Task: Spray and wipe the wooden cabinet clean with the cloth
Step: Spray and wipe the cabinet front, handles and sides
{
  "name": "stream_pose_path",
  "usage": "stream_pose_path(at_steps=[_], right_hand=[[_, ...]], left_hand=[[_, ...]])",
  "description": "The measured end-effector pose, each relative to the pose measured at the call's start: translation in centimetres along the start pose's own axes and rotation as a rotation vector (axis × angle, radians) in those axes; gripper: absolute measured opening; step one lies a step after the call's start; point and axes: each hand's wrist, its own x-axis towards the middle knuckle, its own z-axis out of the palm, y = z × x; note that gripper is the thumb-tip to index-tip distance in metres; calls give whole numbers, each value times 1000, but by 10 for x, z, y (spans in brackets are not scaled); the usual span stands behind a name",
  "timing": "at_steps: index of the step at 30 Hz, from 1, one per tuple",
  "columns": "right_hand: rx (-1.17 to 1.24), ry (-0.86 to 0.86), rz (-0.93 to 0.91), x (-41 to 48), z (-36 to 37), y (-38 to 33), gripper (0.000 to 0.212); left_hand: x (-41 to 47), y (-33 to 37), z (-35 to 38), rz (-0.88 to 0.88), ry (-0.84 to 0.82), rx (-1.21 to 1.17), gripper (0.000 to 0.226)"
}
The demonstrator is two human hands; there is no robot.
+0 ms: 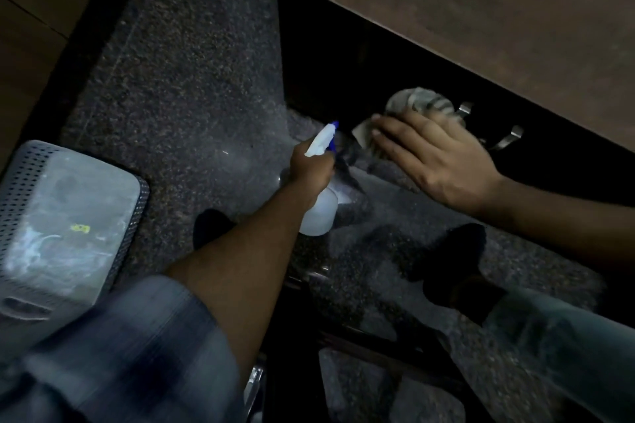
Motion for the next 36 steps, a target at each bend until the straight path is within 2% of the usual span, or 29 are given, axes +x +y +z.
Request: stream_pose_path(at_steps=[2,6,8,10,12,14,18,22,24,28,31,34,36], right_hand=[[-99,-8,-9,17,4,5,44],[-459,-402,-132,33,48,2,61],[-538,-583,-234,24,62,-3,64],[-570,-685,-287,9,66,-3,62],[-579,-647,-267,-10,65,3,59],[-563,-526,-203,-20,65,11,61],[-442,-401,-139,6,77,6,66],[-440,-569,-301,23,105,-7,62],[-509,-625,-305,9,105,-4,63],[-527,-573,-202,-18,100,3,64],[-412,-583,-248,-3,115,4,63],[-416,-707,-355,-1,138,-10,60],[-369,-840,-350,-26,144,0,60]], left_hand=[[-2,-1,0,-16,21,-2,63],[-2,-5,6,-45,2,-15,59],[1,-3,7,-51,-15,-9,57],[4,1,7,-44,-13,-4,57],[6,5,9,-36,-5,-4,55],[8,5,12,-32,-18,-4,55],[9,0,18,-39,0,8,56],[7,-3,22,-18,45,2,56],[8,-2,18,-30,26,18,55],[10,-7,16,-46,9,40,56],[12,-14,19,-17,-53,62,57],[12,-17,24,-20,-74,46,53],[8,-14,24,-18,-92,48,52]])
